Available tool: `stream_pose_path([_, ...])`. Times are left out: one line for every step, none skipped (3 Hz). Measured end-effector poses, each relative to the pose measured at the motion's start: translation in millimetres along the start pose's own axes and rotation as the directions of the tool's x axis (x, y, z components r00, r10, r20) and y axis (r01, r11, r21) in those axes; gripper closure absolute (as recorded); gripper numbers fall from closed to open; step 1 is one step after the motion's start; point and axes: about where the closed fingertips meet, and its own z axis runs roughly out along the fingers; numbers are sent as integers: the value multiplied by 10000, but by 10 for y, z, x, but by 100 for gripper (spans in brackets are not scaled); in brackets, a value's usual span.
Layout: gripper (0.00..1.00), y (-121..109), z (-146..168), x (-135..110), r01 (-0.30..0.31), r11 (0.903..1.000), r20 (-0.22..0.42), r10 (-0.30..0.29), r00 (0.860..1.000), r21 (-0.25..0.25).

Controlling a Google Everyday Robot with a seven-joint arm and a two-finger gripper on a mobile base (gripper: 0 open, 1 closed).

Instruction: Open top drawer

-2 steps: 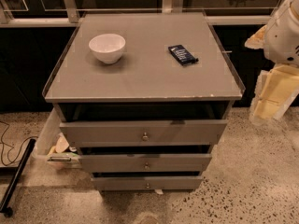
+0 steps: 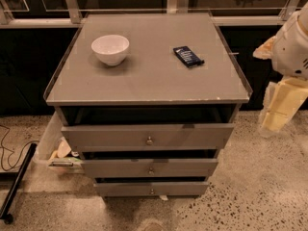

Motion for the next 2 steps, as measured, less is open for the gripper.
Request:
stream_pose_path([0, 141, 340, 111, 63, 9993, 300, -51, 9995, -380])
stream_pose_path([0, 369, 814, 184, 605, 9972, 1064, -555, 9928, -439])
